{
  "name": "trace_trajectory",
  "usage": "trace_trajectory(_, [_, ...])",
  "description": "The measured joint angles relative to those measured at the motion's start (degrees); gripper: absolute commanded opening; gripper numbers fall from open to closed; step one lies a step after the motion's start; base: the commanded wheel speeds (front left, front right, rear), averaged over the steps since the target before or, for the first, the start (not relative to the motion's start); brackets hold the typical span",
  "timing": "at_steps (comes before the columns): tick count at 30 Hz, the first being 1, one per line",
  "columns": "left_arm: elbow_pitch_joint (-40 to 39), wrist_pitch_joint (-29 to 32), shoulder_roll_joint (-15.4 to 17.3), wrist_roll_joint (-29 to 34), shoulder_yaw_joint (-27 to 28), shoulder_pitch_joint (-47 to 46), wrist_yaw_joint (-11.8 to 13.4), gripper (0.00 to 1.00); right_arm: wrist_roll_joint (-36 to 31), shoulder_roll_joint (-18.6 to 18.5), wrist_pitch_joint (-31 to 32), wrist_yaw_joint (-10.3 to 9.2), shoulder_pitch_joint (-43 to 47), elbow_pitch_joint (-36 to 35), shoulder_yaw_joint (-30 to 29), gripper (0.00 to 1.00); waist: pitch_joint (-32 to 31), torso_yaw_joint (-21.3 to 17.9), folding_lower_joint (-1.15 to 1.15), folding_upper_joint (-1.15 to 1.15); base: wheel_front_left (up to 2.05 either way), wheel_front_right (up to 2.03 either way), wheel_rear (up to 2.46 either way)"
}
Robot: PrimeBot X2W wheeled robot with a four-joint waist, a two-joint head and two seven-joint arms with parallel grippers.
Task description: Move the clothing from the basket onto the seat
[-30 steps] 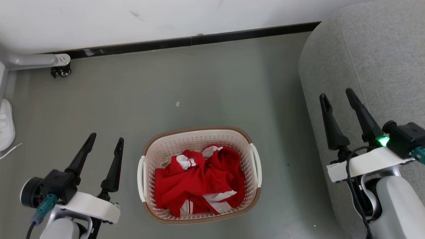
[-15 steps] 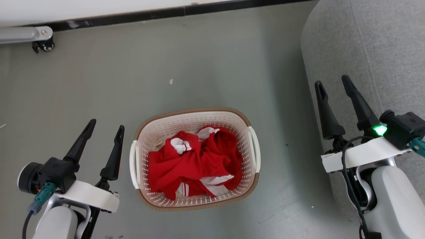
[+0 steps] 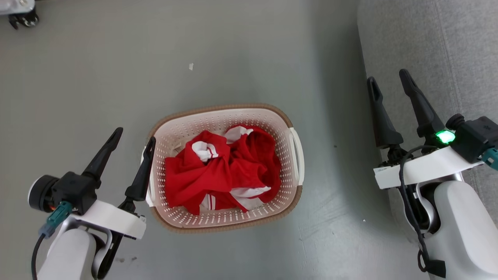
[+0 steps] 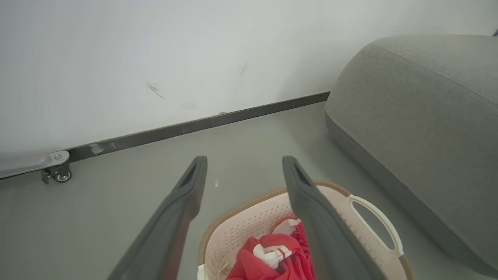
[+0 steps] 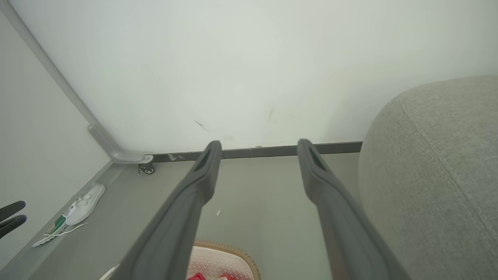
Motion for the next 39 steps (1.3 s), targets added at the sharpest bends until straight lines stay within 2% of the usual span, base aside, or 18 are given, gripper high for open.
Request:
trace_trajectory(12, [4.2,-0.2,1.3,0.0,-6.4,-5.2,0.0,1.0,0.0,0.2,0.0,0.0,-4.2,-0.9,0.3,1.0,5.4,-1.0,0.0,0.0,0.0,0.0,0.0])
trace_trajectory(21, [11.7,1.2,1.9,-0.3,-8.5,-8.2,0.0,1.0,0.0,0.2,0.0,0.0,-6.1,-1.5,0.5,1.0,8.4,-2.0,0.0,0.0,0.0,0.0,0.0])
trace_trajectory(39, [23.2,4.3,2.3,2.8,-17.6,-16.6,0.0,1.0,2.9,0.3,0.0,0.0,-8.4,-2.5,1.8,1.0,12.8,-5.6,0.0,0.0,0.0,0.0,0.0])
